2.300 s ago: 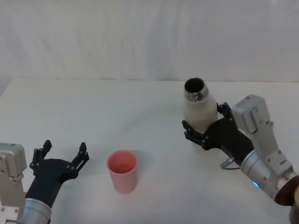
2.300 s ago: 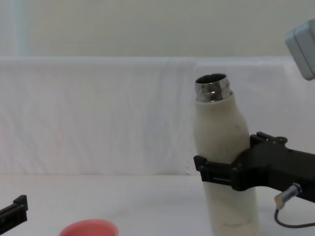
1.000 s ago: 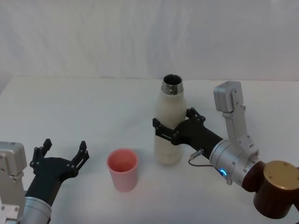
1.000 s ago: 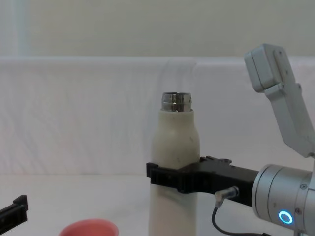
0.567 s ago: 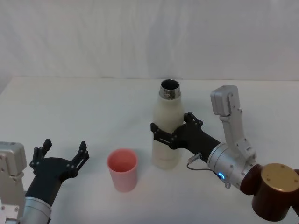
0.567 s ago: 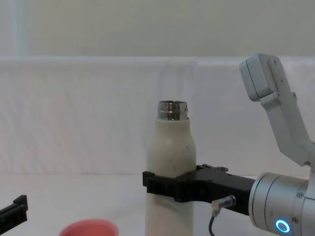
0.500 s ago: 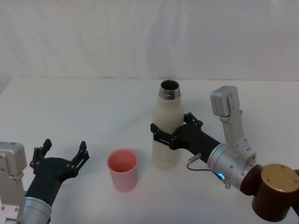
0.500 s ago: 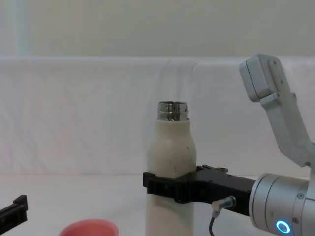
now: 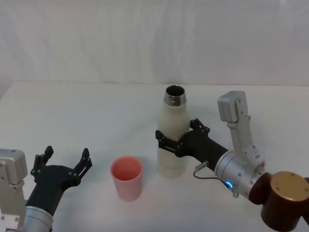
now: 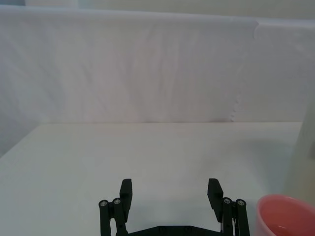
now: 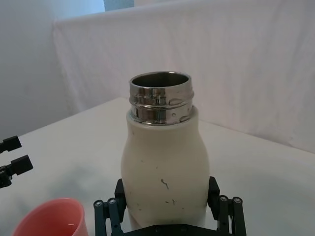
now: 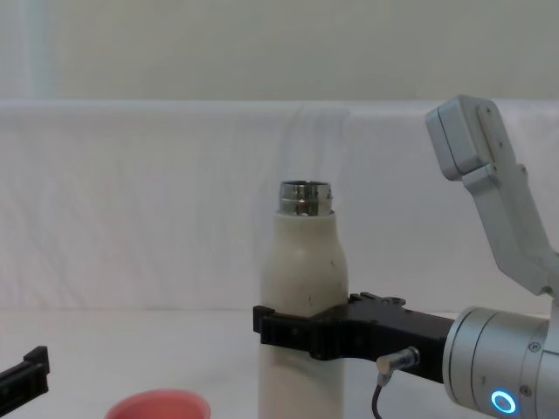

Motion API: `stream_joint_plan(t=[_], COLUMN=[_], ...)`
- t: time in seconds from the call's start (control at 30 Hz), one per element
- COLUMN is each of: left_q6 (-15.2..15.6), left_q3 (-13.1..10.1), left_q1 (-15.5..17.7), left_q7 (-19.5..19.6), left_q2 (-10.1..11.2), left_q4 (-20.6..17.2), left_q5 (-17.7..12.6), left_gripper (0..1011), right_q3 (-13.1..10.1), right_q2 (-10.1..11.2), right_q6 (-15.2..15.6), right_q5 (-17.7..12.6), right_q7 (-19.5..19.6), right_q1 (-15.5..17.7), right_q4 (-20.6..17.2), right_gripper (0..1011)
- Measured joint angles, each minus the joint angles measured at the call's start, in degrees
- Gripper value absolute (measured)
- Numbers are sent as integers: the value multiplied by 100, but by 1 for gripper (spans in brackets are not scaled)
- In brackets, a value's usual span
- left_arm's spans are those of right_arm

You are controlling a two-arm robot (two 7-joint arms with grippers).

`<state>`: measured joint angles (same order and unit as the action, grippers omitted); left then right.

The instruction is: Grasp the thermos with one hand and pour water into the cup lid.

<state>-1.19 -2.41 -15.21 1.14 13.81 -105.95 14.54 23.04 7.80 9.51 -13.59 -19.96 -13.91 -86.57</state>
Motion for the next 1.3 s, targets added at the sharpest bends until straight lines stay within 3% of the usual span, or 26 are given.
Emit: stream_joint_plan(t=[0.77,1.3], left_q6=[0,0], left_q3=[0,0], left_q1=[0,0], left_q7=[0,0], left_q2=[0,0], left_q4=[0,0], left_q5=[0,0], left_gripper=[1001,1001], right_q3=[-9,168], right_q2=[-6,262], right_q6=[-8,-68], right_q5=[17,-75], right_q7=[-4,149], right_q1=[8,127], right_q4=[-7,-279], right_gripper=[1001,1001])
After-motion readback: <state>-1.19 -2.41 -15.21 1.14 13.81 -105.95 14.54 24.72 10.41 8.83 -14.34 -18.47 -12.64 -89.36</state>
